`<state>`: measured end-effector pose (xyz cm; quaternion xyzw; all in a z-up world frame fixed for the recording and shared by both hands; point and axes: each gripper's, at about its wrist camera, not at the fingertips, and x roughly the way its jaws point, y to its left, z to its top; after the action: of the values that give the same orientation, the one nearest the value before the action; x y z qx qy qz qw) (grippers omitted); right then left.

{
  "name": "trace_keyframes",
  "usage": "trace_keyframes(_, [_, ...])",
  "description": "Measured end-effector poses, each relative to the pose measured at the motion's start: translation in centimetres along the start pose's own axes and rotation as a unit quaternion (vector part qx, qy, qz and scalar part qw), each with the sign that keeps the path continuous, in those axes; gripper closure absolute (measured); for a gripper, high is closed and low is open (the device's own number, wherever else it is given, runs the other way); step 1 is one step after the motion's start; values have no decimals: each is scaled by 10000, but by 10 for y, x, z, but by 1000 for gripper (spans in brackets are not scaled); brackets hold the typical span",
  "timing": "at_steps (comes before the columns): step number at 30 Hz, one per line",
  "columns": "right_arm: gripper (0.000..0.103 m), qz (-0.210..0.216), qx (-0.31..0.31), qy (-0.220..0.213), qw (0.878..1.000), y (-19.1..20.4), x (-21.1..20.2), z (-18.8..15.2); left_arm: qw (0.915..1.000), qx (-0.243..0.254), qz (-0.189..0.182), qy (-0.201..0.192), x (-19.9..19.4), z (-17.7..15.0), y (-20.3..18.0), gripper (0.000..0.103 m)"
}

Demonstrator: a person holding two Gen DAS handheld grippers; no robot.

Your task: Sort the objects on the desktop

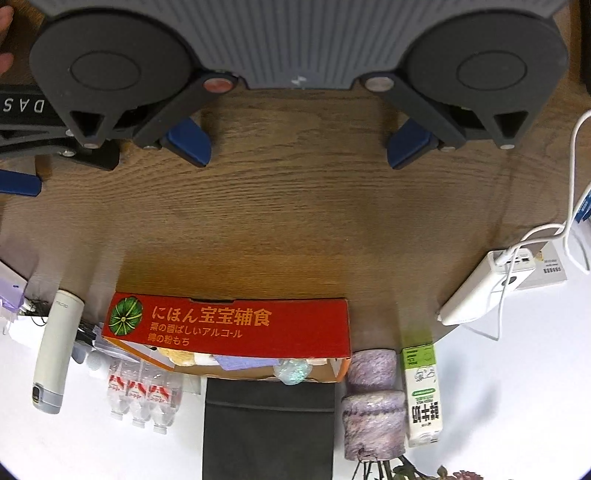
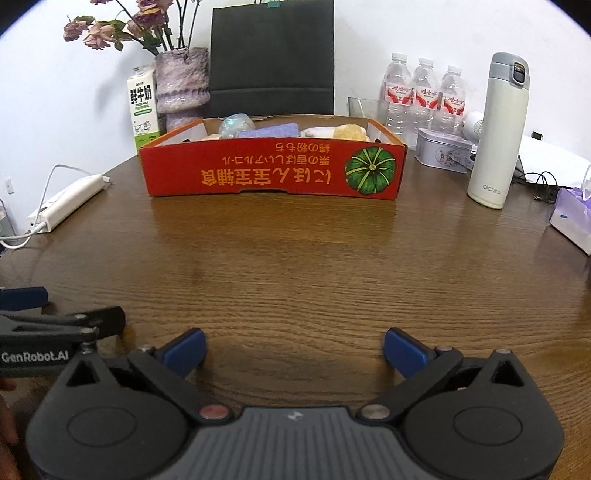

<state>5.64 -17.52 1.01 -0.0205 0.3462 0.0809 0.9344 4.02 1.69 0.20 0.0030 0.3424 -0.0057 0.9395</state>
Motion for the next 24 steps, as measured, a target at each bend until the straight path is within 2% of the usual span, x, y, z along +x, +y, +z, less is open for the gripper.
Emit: trace_keyframes(24, [0,-69,69,3,10000,0,0,2,10000,7,-16,11,0,0,0,0])
